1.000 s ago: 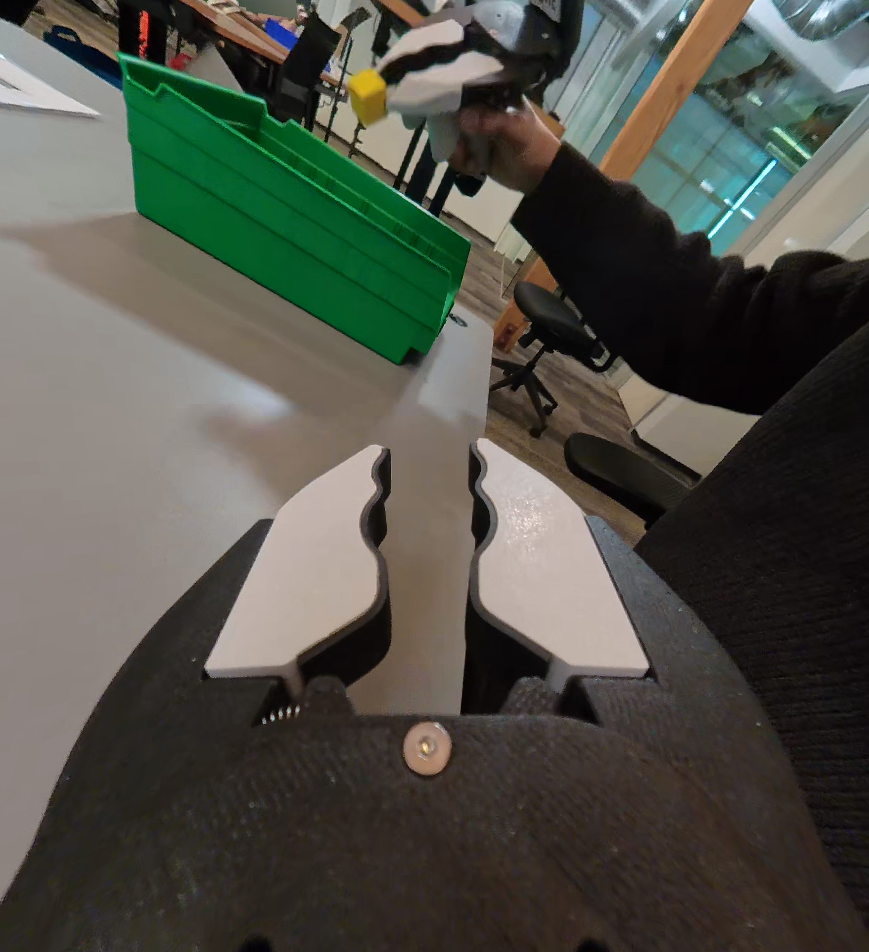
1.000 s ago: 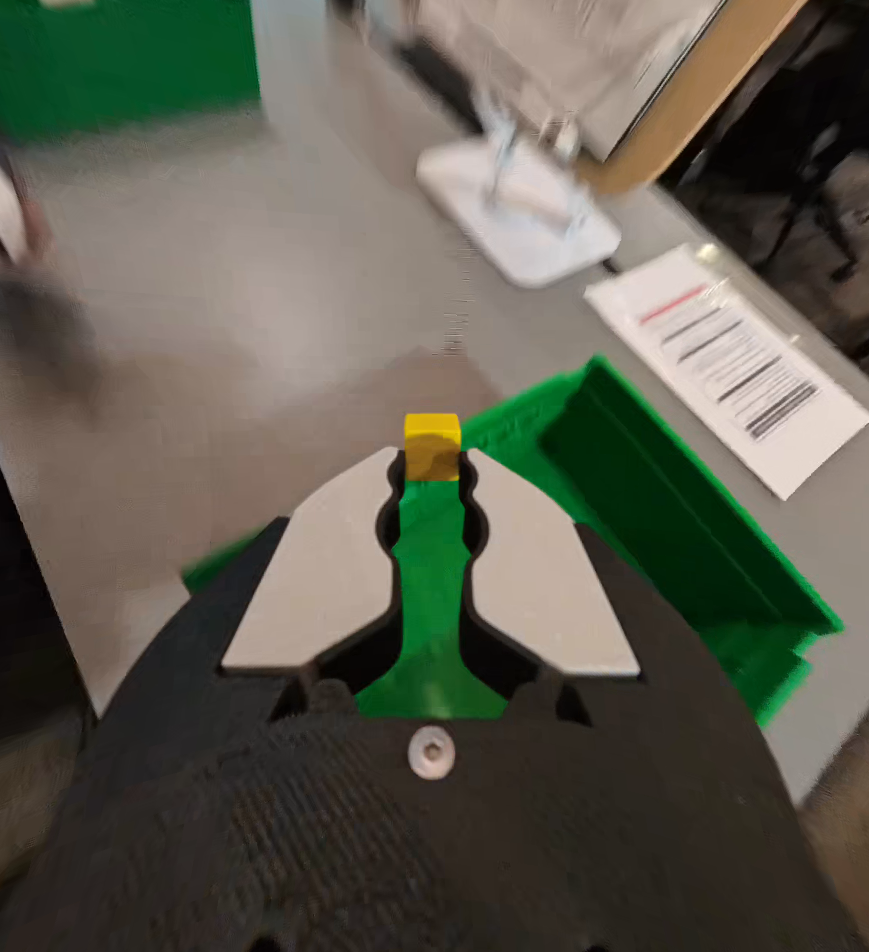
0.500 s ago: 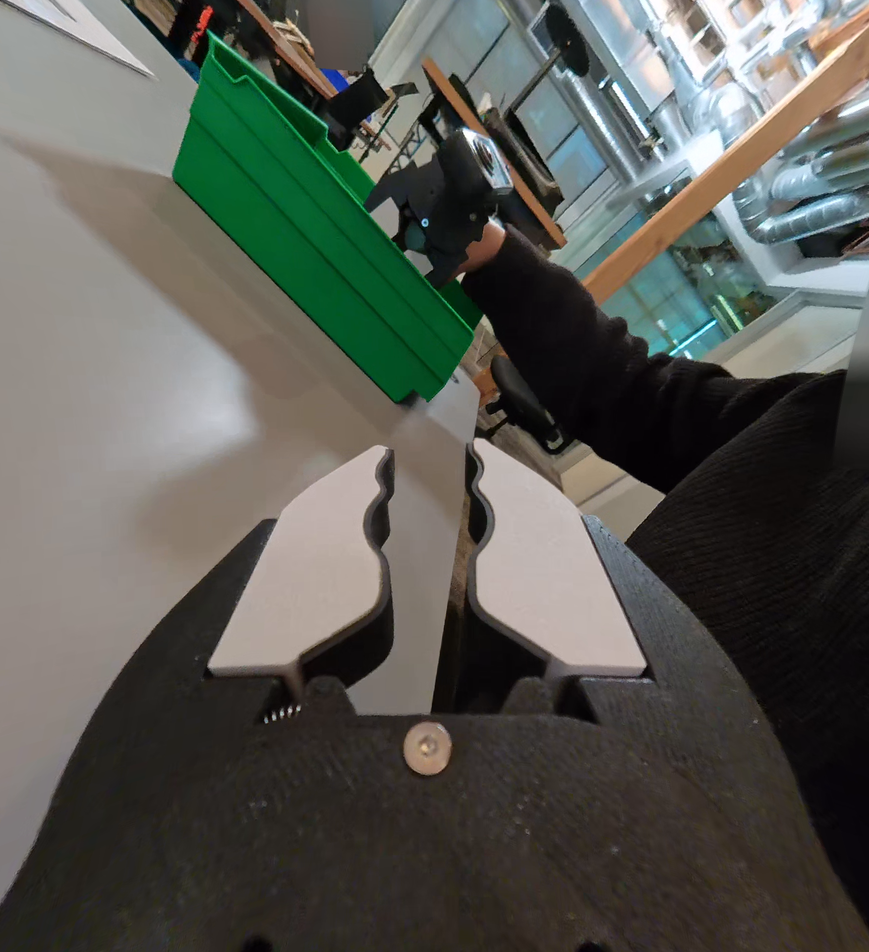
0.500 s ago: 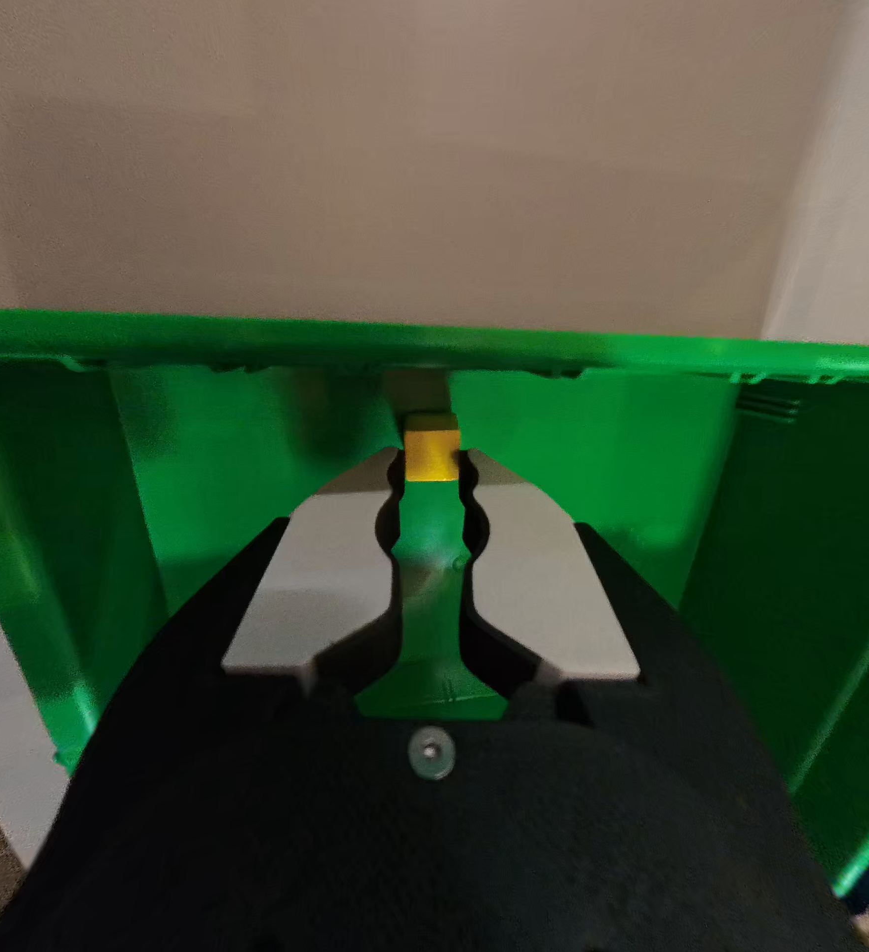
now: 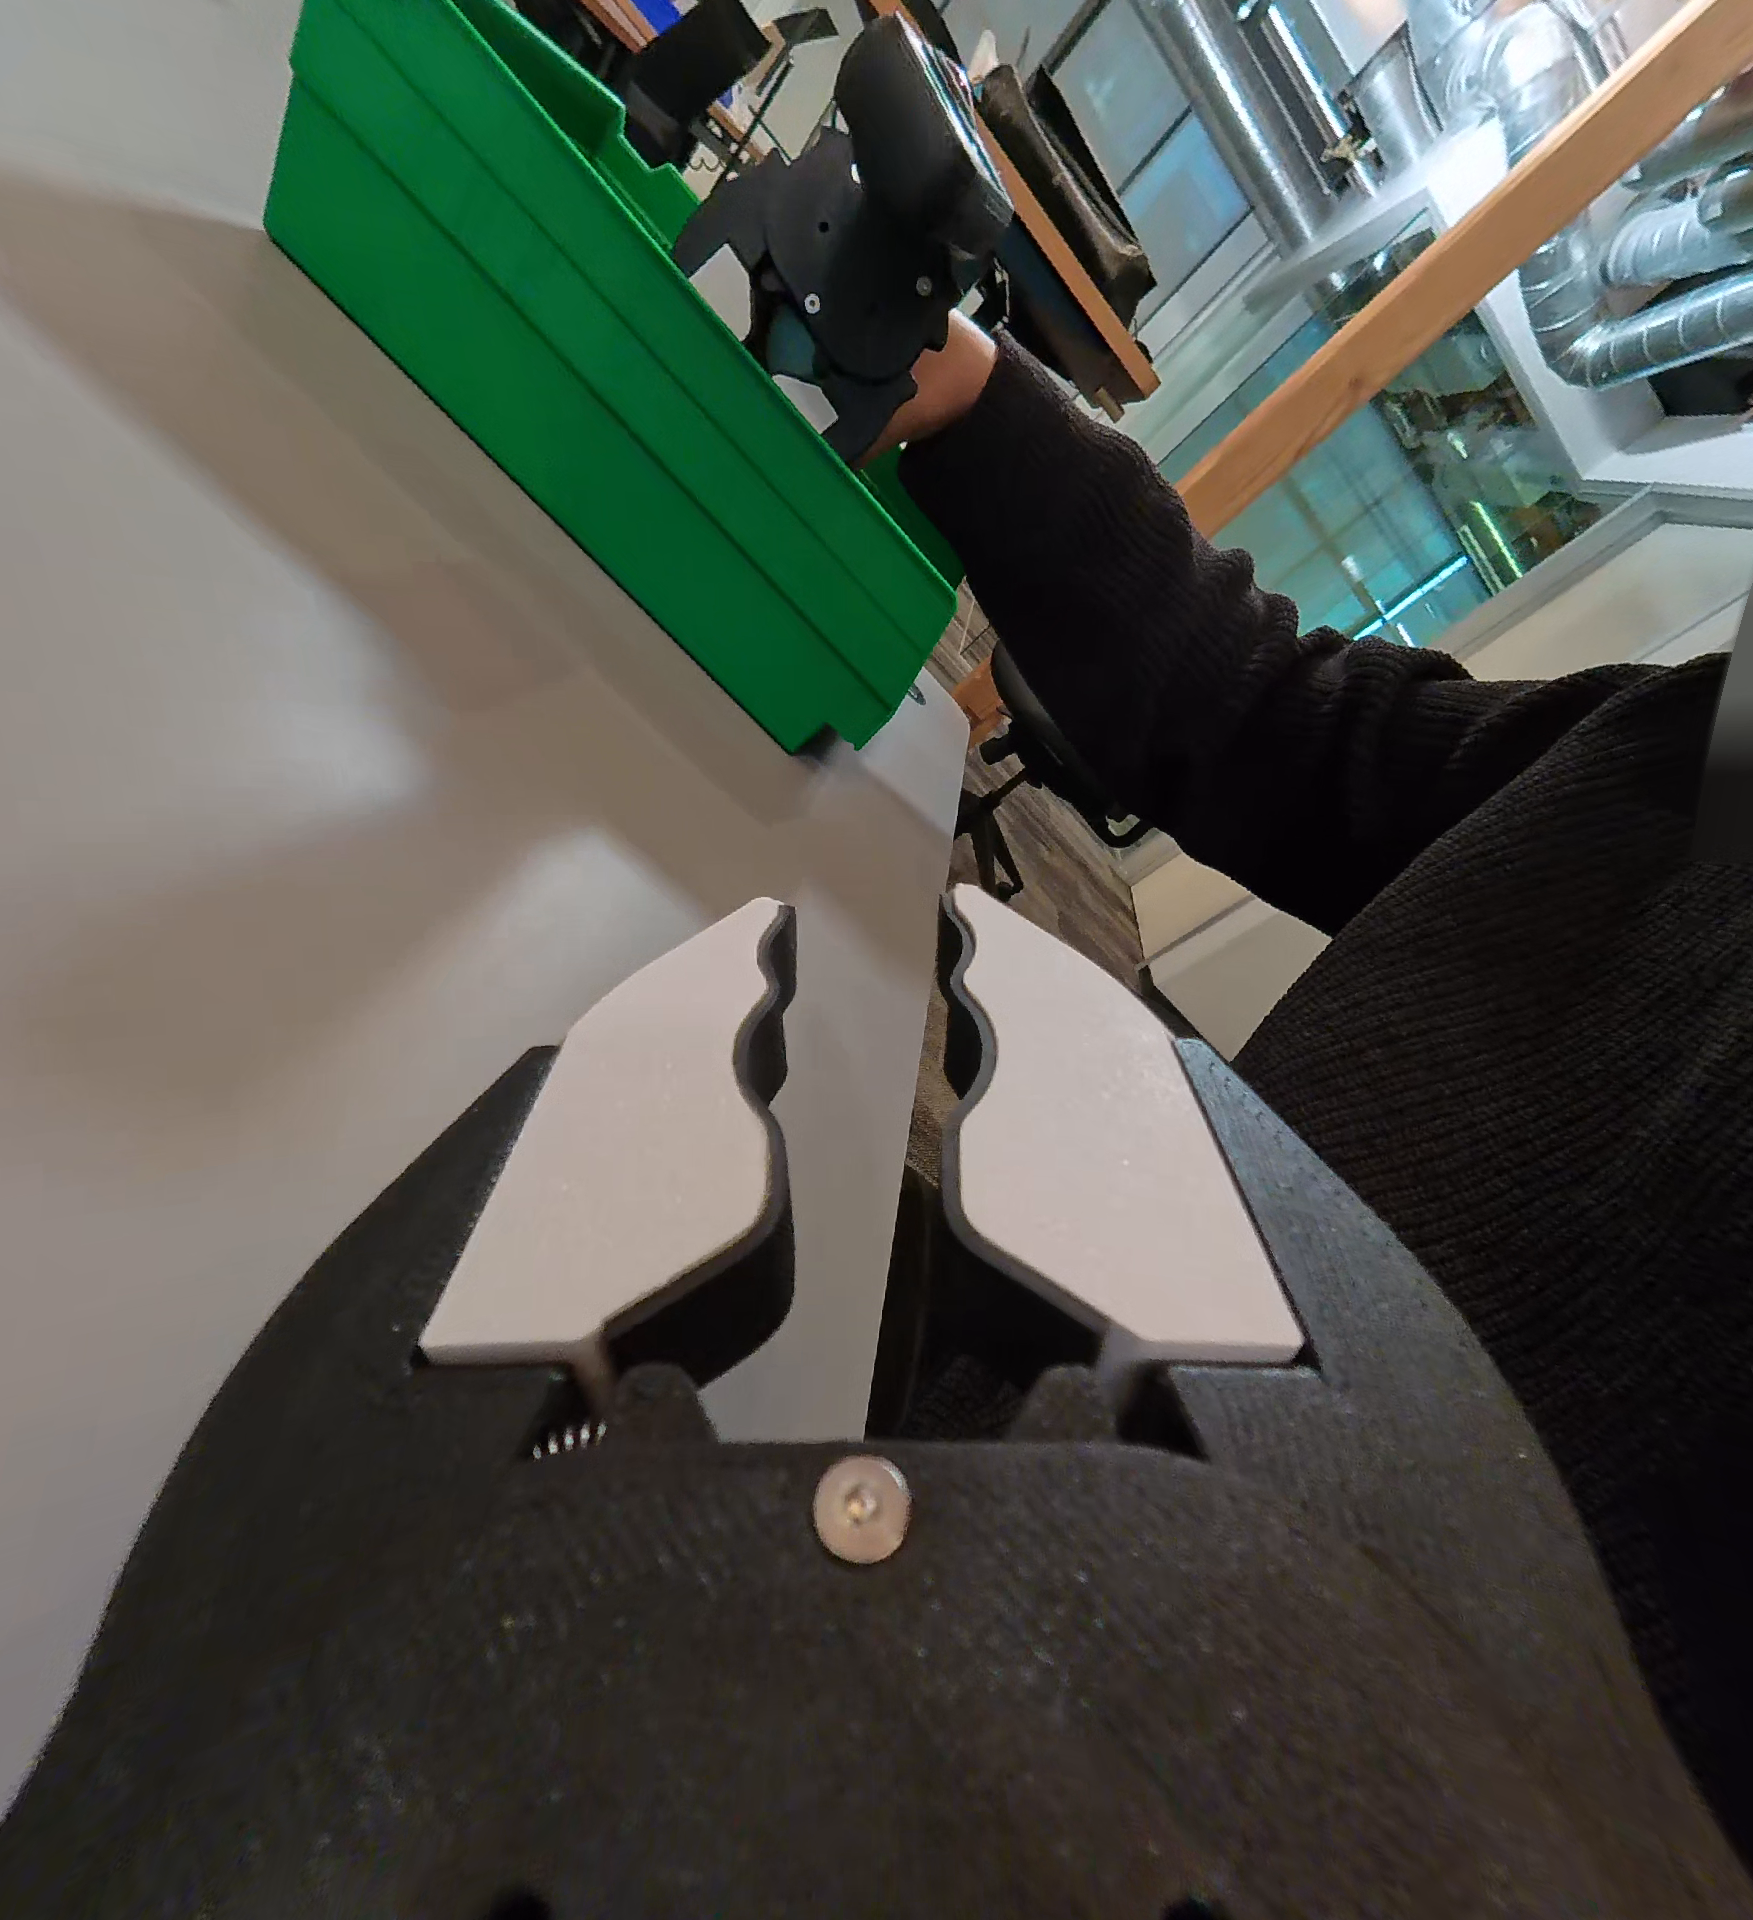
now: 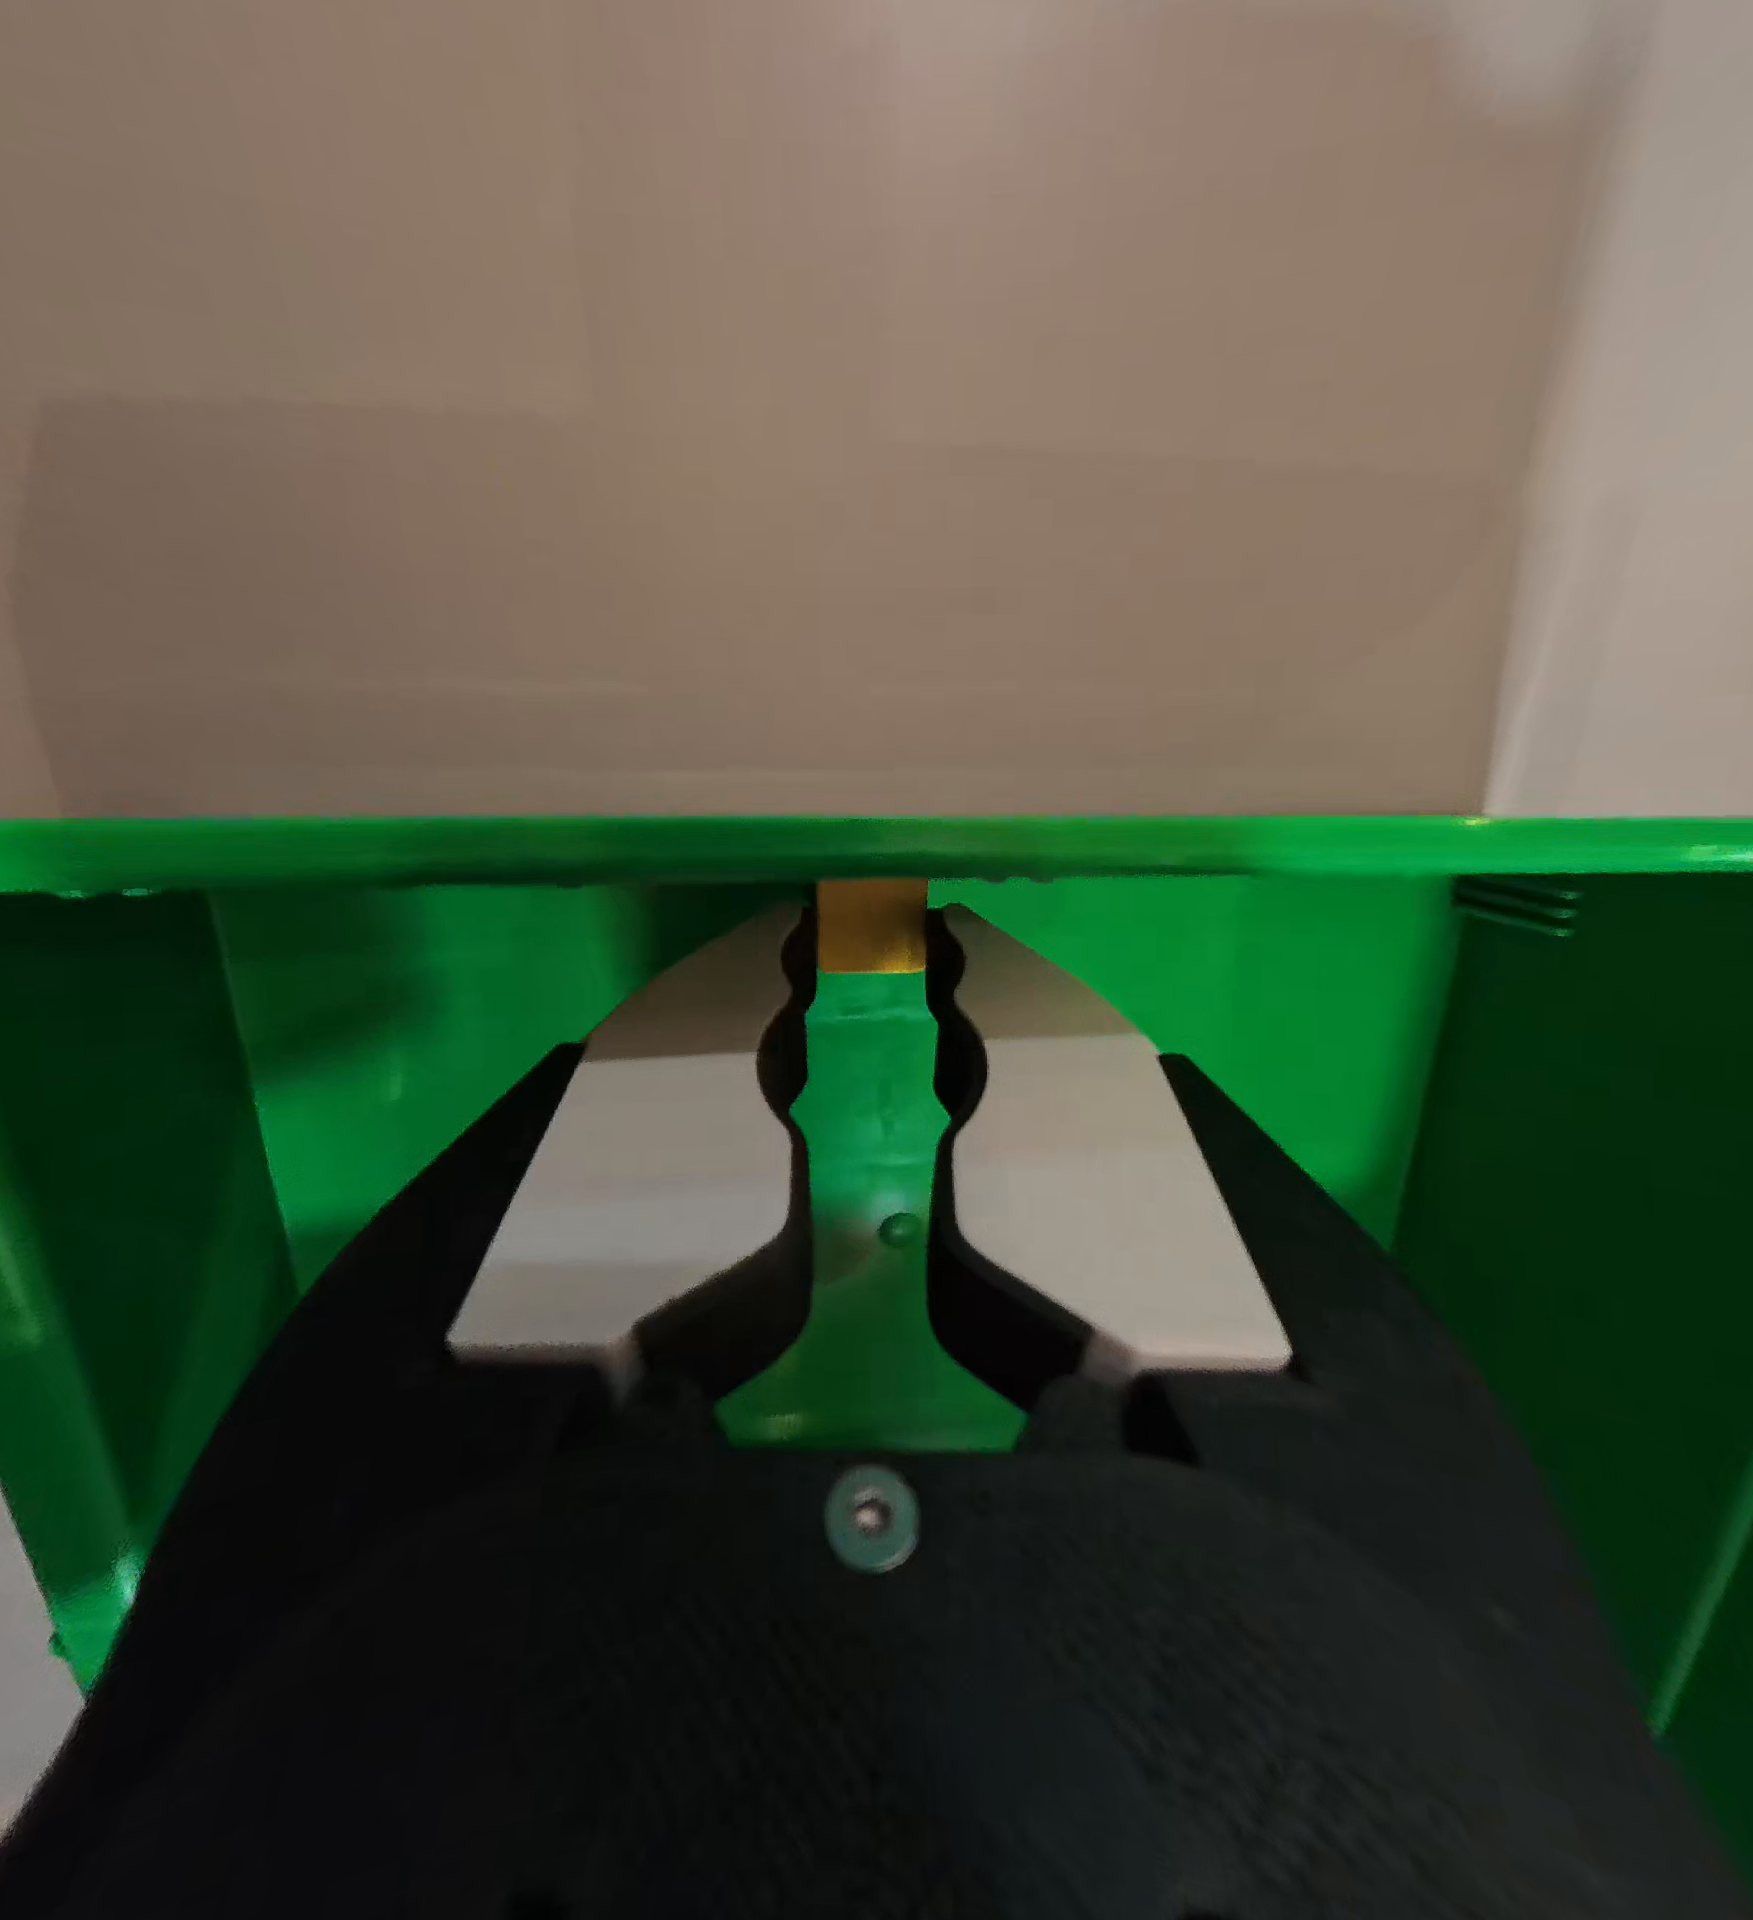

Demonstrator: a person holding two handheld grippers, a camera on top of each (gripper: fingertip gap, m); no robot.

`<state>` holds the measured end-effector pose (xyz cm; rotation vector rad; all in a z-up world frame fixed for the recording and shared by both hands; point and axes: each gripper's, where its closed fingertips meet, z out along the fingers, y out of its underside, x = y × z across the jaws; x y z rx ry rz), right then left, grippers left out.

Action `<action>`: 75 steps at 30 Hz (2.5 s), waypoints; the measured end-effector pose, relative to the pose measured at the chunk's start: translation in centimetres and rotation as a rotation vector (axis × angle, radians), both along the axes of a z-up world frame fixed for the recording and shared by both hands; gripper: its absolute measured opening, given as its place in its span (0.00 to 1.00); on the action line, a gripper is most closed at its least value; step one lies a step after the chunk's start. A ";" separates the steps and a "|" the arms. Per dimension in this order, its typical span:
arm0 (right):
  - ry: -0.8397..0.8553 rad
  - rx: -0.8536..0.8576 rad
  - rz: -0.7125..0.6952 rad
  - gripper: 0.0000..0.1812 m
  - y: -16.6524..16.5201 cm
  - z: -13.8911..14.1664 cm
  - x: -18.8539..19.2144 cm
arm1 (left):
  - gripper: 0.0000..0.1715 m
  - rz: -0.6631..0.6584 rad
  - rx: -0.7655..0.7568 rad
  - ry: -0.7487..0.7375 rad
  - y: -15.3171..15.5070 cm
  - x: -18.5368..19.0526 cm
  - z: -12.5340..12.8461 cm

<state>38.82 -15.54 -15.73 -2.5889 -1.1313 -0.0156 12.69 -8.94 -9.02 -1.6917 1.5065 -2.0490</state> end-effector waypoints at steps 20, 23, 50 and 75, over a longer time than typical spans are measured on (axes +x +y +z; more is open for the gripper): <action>0.042 0.001 -0.047 0.11 0.3 -0.1 0.0 | 0.13 -0.011 -0.028 -0.003 0.3 -0.7 0.0; 0.034 -0.027 -0.059 0.18 -0.2 -0.4 0.0 | 0.13 -0.018 -0.028 -0.008 0.2 -0.7 0.2; -0.047 0.154 -0.225 0.00 -0.5 -0.3 2.7 | 0.11 -0.015 -0.038 -0.046 -0.1 -2.6 0.9; 0.310 0.760 -0.316 0.05 2.9 19.7 -8.5 | 0.15 0.030 0.002 -0.086 0.7 -1.7 2.0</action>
